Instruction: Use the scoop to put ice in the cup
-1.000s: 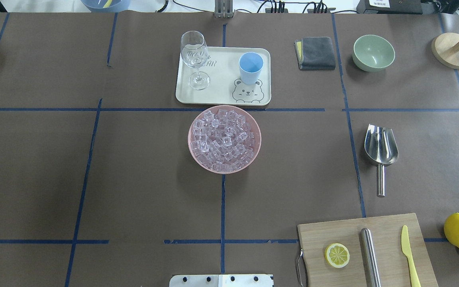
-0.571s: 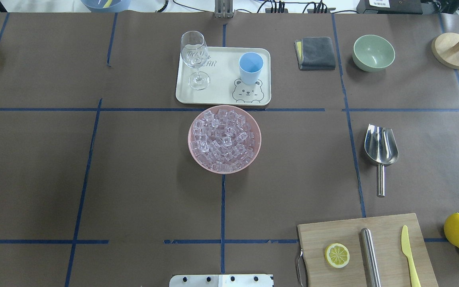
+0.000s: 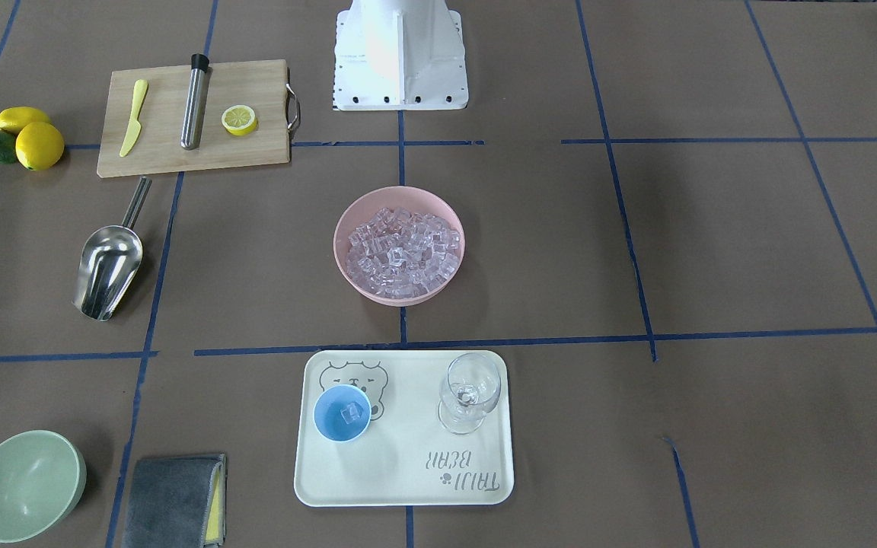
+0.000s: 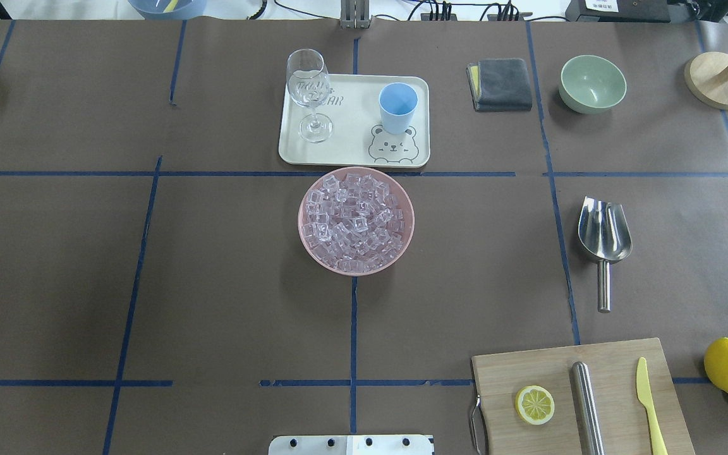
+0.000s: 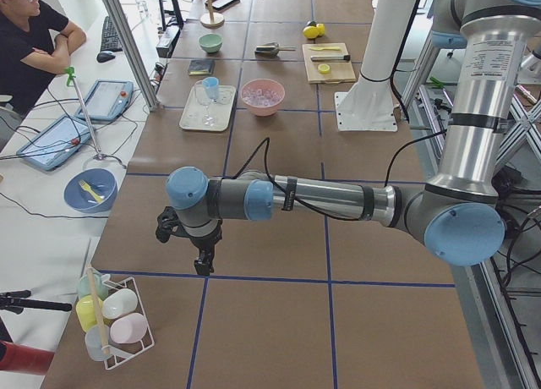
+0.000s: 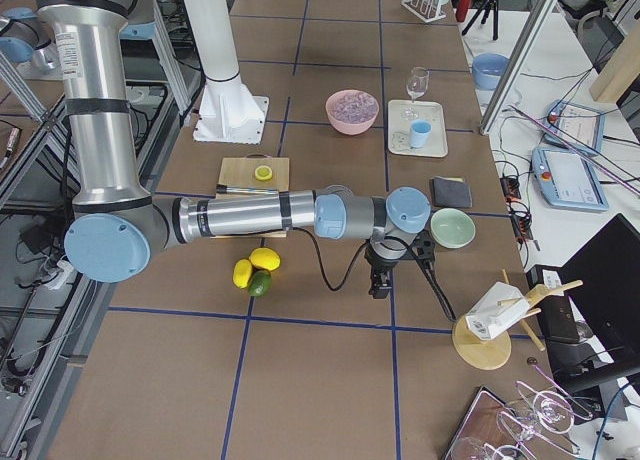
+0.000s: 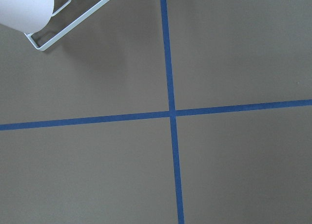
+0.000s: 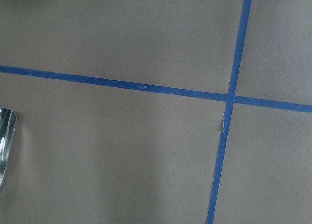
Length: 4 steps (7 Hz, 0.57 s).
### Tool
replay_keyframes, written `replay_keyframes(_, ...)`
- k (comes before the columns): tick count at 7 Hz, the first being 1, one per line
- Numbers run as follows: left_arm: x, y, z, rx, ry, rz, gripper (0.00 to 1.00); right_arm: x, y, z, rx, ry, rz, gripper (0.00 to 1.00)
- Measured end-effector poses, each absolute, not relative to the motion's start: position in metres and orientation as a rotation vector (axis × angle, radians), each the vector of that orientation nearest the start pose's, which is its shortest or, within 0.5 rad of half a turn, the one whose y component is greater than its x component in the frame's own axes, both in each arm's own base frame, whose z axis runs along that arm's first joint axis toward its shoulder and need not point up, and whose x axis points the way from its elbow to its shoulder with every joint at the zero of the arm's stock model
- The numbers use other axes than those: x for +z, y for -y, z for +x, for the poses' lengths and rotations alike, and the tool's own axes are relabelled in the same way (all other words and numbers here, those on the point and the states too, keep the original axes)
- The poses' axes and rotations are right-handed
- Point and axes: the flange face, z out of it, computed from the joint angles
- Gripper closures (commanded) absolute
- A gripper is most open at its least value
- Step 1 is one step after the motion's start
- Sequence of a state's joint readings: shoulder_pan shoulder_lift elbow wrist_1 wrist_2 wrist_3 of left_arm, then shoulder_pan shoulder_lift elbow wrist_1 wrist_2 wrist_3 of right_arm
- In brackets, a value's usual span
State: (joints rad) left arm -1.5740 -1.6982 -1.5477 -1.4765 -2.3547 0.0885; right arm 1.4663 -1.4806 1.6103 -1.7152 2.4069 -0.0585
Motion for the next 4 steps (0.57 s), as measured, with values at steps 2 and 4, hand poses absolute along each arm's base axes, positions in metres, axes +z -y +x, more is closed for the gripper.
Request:
replay_keyframes(2, 0.6084, 0.5457, -0.0647, 0.089, -0.782, 0.054, 0.0, 0.6021, 0.5302, 0.0057, -0.147, 0.834, -0.029, 0.0)
replay_keyframes(4, 0.6043, 0.5488, -0.0647, 0.092, -0.782, 0.061, 0.0, 0.6017, 0.5303, 0.0075, -0.147, 0.827, -0.025, 0.0)
